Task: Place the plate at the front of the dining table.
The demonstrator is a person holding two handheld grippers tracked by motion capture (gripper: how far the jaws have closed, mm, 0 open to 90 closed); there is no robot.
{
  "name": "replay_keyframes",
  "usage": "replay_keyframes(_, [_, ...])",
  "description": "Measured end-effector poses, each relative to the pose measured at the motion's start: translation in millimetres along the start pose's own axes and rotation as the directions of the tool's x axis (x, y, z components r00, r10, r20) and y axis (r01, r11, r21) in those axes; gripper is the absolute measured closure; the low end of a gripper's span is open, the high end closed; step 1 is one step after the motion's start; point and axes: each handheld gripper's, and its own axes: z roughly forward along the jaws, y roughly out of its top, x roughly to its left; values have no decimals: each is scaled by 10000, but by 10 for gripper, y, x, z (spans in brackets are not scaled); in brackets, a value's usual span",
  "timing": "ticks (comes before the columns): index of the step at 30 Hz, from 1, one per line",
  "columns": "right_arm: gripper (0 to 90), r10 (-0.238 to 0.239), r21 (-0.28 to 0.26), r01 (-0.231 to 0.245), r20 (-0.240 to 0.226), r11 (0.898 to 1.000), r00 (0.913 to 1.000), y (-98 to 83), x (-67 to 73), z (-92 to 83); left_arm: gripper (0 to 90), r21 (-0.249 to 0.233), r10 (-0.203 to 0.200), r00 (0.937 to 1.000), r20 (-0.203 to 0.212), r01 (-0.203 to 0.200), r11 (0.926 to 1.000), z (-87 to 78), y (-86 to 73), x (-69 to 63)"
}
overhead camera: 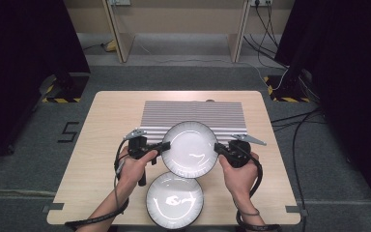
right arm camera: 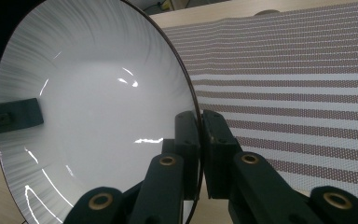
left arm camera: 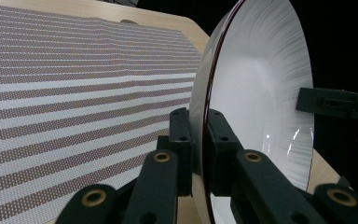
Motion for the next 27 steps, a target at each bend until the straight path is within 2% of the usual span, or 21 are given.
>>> replay_keyframes(19, [860,86,28,-86,32,10000,10000,54,-15,85,823,-8,52,10000,-22,-52,10000,56,57,70])
replay_keyframes(22, [859,-88,7,88,203,10000,9998,60,-11,111,823,1,-85,10000,-4,85,10000,95,46,100])
replay_keyframes(26, [858,9,38,-10,156,10000,9999,70,-37,146,824,25,-133,9999,-40,133,9999,124,41,120])
replay_keyframes(27, [859,-159,13,158,293,9999,9994,69,-28,160,823,2,-171,9998,-55,171,9999,136,38,123])
